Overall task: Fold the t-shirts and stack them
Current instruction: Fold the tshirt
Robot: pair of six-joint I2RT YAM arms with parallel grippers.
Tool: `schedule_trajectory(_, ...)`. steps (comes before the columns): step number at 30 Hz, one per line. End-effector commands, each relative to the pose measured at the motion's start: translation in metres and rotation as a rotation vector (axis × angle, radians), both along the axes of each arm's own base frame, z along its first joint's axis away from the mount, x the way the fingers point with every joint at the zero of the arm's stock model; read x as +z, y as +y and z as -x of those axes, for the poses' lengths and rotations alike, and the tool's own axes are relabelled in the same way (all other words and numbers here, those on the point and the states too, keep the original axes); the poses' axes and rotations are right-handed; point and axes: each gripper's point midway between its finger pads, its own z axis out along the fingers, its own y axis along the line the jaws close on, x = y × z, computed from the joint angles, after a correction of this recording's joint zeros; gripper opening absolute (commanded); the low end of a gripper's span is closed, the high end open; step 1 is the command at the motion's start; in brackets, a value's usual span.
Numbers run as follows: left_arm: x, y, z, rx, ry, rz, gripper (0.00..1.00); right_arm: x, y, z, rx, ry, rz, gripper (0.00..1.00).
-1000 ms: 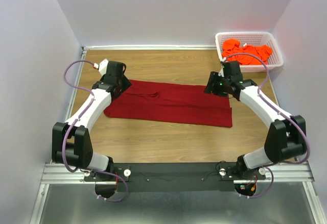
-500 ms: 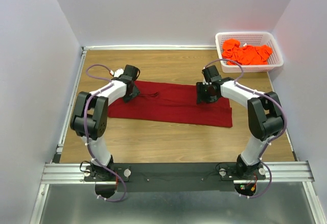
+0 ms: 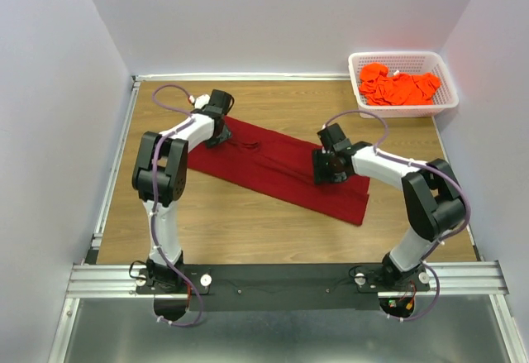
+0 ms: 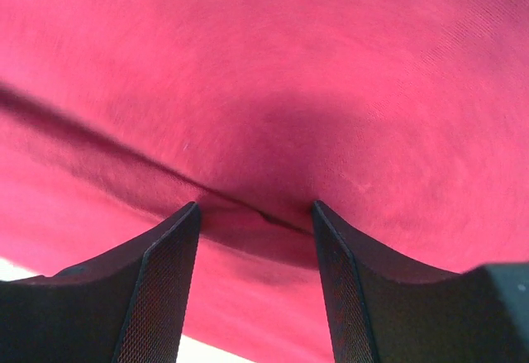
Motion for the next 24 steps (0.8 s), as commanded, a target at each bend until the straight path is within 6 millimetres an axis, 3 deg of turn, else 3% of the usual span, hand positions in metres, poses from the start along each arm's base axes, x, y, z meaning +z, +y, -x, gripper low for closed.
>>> schedule_trajectory(1,-0.033,-0.002,-0.015,-0.078,0.072,-0.069,0.55,-0.029,0.026,0.106,0.062,0.328,-0.002,0.64)
schedule_trajectory(4,-0.027,-0.005,-0.045,-0.12,0.044,-0.105,0.55,-0.022,0.067,0.141,0.173,0.407,-0.056,0.64)
schedule_trajectory(5,-0.025,-0.007,-0.052,-0.156,0.044,-0.118,0.55,-0.015,0.082,0.143,0.21,0.406,-0.082,0.64)
schedule_trajectory(6,-0.02,-0.012,-0.07,-0.176,0.013,-0.119,0.55,-0.014,0.1,0.157,0.265,0.432,-0.1,0.64)
schedule_trajectory(8,-0.016,-0.019,-0.086,-0.224,-0.005,-0.119,0.55,-0.003,0.126,0.155,0.315,0.412,-0.139,0.64)
schedule_trajectory(9,0.001,-0.024,-0.106,-0.253,-0.057,-0.126,0.55,-0.005,0.135,0.157,0.335,0.418,-0.139,0.64)
schedule_trajectory(10,-0.006,-0.028,-0.112,-0.274,-0.056,-0.127,0.55,-0.002,0.144,0.159,0.365,0.41,-0.139,0.64)
schedule_trajectory(12,0.009,-0.031,-0.131,-0.3,-0.113,-0.136,0.56,0.007,0.161,0.147,0.39,0.365,-0.151,0.64)
schedule_trajectory(14,0.017,-0.037,-0.141,-0.317,-0.158,-0.129,0.57,0.013,0.164,0.139,0.392,0.341,-0.137,0.64)
schedule_trajectory(15,0.031,-0.038,-0.146,-0.322,-0.188,-0.13,0.59,0.021,0.167,0.127,0.399,0.29,-0.12,0.65)
schedule_trajectory(18,0.066,-0.035,-0.147,-0.292,-0.227,-0.133,0.61,0.033,0.156,0.121,0.424,0.241,-0.068,0.66)
schedule_trajectory(19,0.094,-0.034,-0.145,-0.277,-0.27,-0.126,0.63,0.035,0.152,0.12,0.429,0.226,-0.052,0.66)
schedule_trajectory(21,0.113,-0.029,-0.135,-0.225,-0.293,-0.117,0.68,0.039,0.144,0.124,0.457,0.219,-0.044,0.67)
schedule_trajectory(22,0.142,-0.028,-0.129,-0.204,-0.34,-0.104,0.69,0.039,0.143,0.127,0.468,0.225,-0.046,0.67)
schedule_trajectory(23,0.15,-0.024,-0.123,-0.163,-0.349,-0.095,0.71,0.039,0.138,0.131,0.474,0.232,-0.044,0.67)
schedule_trajectory(24,0.144,-0.022,-0.112,-0.147,-0.326,-0.093,0.73,0.039,0.137,0.133,0.478,0.234,-0.043,0.67)
